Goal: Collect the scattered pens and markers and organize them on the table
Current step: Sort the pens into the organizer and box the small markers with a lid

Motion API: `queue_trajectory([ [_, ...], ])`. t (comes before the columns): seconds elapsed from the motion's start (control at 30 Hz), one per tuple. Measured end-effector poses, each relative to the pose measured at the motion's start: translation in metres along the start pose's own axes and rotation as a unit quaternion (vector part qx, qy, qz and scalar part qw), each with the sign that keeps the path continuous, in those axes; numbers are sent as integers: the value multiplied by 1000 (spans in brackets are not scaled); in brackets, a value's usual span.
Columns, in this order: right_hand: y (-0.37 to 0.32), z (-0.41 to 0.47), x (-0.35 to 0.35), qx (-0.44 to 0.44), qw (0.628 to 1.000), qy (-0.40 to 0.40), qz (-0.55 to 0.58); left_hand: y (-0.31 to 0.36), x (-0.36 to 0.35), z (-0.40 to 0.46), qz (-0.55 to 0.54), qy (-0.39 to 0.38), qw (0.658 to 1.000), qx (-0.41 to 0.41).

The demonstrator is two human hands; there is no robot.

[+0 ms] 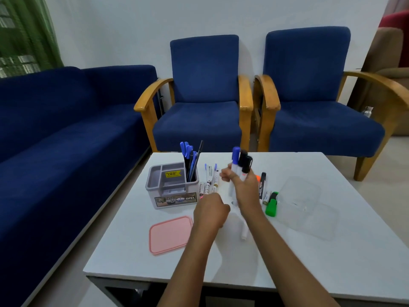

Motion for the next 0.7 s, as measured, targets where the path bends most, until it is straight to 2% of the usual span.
queue_trajectory([
  [0.07,-12,15,8,20,999,43,22,8,-6,-8,47,-9,999,-17],
  [0.17,-18,29,22,22,997,79,8,22,-20,-22,129,17,991,-42],
  [0.3,-10,25,33,-56,995,49,-61,30,-34,-29,175,-2,983,-48],
  [0.47,1,15,36,-98,982,47,-155,22,-8,-29,53,-61,996,-24],
  [0.6,-4,10,31,-159,986,9,-54,16,23,-25,-112,-145,983,-21],
  [0.7,-18,4,26,-185,980,-71,-12,20,39,-21,-78,-107,989,-63],
])
Point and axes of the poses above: each hand's wrist, its own z-axis towards the middle knuckle, its own x-axis out of the back of the hand, y = z × x, the point moved 1 cm from there along z, towards the middle knuckle, and after that the axes turned 14 degrees about x, right-handed, at the moved point
